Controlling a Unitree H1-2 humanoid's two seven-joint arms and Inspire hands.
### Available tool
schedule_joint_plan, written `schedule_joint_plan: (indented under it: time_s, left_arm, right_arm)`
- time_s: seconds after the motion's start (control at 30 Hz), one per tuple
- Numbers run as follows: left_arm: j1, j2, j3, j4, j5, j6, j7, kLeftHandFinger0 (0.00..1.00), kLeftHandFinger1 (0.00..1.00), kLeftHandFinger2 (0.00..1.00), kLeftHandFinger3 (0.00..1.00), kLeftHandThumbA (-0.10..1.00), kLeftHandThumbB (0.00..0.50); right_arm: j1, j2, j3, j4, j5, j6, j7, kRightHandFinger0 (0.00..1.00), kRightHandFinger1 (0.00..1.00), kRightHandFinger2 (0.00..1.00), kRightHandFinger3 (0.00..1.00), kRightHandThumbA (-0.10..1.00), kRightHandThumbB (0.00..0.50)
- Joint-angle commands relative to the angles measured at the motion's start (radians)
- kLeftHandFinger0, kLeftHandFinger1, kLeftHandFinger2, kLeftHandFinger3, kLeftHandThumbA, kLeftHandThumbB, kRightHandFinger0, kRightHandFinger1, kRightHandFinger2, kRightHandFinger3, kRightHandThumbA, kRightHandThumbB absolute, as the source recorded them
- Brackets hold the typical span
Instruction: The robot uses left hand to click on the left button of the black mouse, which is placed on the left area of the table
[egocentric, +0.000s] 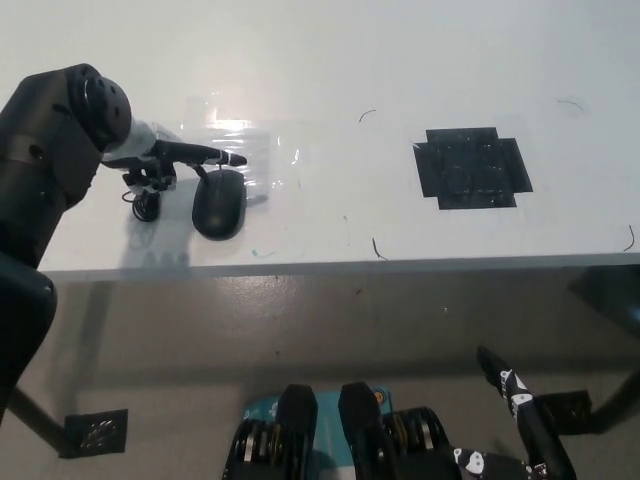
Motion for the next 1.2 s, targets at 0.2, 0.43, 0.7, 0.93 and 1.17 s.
schedule_joint_plan:
  time_s: [0.2, 0.43, 0.7, 0.93, 1.17]
  left_arm:
    - [-0.179, 0.138, 0.205, -0.200, -0.119, 0.082, -0.082, 0.00, 0.00, 0.00, 1.00, 1.00, 0.297]
    - [-0.149, 0.265, 0.417, -0.687, -0.226, 0.380, -0.154, 0.00, 0.00, 0.08, 1.00, 1.00, 0.272]
    - [0.168, 0.388, 0.693, -1.304, -0.820, 0.404, 0.027, 0.00, 0.00, 0.00, 1.00, 1.00, 0.326]
    - [0.594, 0.339, 0.913, -1.856, -1.114, 0.404, 0.224, 1.00, 0.70, 0.75, 1.00, 1.00, 0.323]
    - [1.202, 0.087, 0.903, -2.143, -1.037, 0.062, 0.228, 1.00, 1.00, 1.00, 1.00, 1.00, 0.495]
  right_arm:
    - [0.002, -0.010, -0.010, -0.020, 0.006, -0.021, 0.002, 0.98, 1.00, 1.00, 1.00, 1.00, 0.146]
    - [0.021, -0.006, -0.014, -0.012, 0.018, -0.031, 0.000, 0.99, 1.00, 1.00, 1.00, 1.00, 0.161]
    - [0.034, 0.000, -0.011, 0.011, 0.025, -0.049, 0.001, 1.00, 1.00, 1.00, 1.00, 1.00, 0.152]
    - [0.051, 0.009, -0.008, 0.023, 0.013, -0.056, -0.010, 0.98, 1.00, 1.00, 1.00, 1.00, 0.158]
    - [0.060, 0.021, -0.006, 0.058, 0.014, -0.081, -0.018, 0.98, 1.00, 1.00, 1.00, 1.00, 0.168]
